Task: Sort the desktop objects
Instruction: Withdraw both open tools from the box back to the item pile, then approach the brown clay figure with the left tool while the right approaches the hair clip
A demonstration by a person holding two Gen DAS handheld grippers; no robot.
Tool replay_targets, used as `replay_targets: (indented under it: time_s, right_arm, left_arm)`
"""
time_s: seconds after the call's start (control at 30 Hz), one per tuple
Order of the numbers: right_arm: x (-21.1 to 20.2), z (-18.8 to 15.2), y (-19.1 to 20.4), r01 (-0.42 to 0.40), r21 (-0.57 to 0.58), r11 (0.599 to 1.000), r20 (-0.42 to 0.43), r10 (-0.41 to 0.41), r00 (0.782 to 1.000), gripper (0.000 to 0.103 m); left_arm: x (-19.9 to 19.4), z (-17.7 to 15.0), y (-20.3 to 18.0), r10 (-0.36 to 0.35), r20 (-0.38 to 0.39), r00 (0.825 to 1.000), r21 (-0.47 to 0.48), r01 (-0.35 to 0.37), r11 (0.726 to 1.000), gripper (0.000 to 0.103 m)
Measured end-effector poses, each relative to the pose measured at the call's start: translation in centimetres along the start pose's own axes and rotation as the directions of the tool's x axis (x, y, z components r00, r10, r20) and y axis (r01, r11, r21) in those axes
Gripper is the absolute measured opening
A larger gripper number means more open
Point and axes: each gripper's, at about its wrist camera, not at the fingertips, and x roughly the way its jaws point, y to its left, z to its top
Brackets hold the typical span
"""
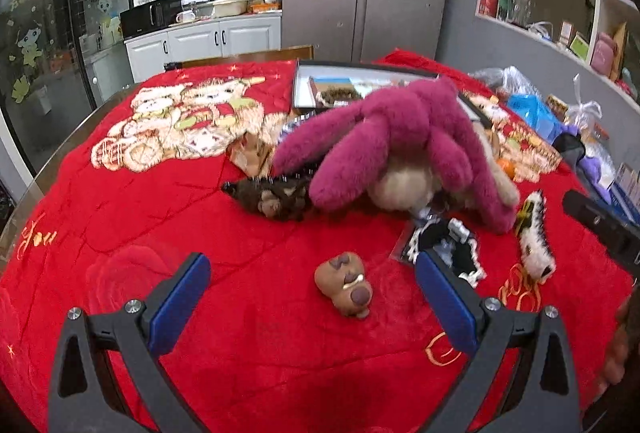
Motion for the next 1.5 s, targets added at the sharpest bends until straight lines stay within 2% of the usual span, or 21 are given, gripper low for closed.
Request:
replay_targets:
  time_s: [0.17,0.37,0.5,0.7,0.73,0.8,0.87,0.93,1.5]
  right_arm:
    - [1.1,-0.7,-0.8,0.018,0.018,1.0,-0.033,-0.017,0.999,0.086]
    - [3.6,-1.6,-1.6,0.04,0.029,0.999,-0.096,-0.037,0.995,0.086]
    - [4.9,-2.1,-1.8,0.049,0.033,0.998,-0.131,-0.044,0.99,0.086]
    - [7.8,-3.0,-1.8,0.125,-0.014,0.992,-0.198,-0.125,0.972,0.086]
    - [8.5,-3.3,-1.9,0.123,-0.011,0.992,-0.222,-0.122,0.967,0.088]
    - [8.9,-3.3,-1.6,0.124,-0.026,0.992,-0.234,-0.127,0.964,0.098]
    - [9.6,-3.3,-1.0,0.121,-0.061,0.991,-0.258,-0.133,0.957,0.103]
    - [9.6,-3.3,-0.5,0.135,-0.083,0.987,-0.254,-0.152,0.955,0.103]
    - [9.4,-3.4,-0.8,0.124,-0.067,0.99,-0.257,-0.137,0.957,0.103]
  left_arm:
    - [1.7,-0.5,0.3,-0.009,-0.048,0.999,-0.008,0.008,1.0,0.103]
    - [3.4,-0.7,-0.4,0.018,-0.071,0.997,0.035,-0.016,0.999,0.103]
    - [4.8,-0.9,-0.7,0.008,-0.106,0.994,0.039,-0.003,0.999,0.103]
    - [6.9,-1.3,-1.0,0.047,-0.154,0.987,0.067,-0.037,0.997,0.103]
    - [7.0,-1.3,-1.0,0.043,-0.154,0.987,0.063,-0.034,0.997,0.103]
    - [7.3,-1.2,-0.8,0.037,-0.162,0.986,0.053,-0.029,0.998,0.103]
    - [7.5,-1.2,-0.6,0.03,-0.164,0.986,0.042,-0.024,0.999,0.103]
    - [7.5,-1.2,-0.6,0.031,-0.163,0.986,0.043,-0.025,0.999,0.103]
    - [7.7,-1.2,-0.6,0.014,-0.162,0.987,0.042,-0.007,0.999,0.102]
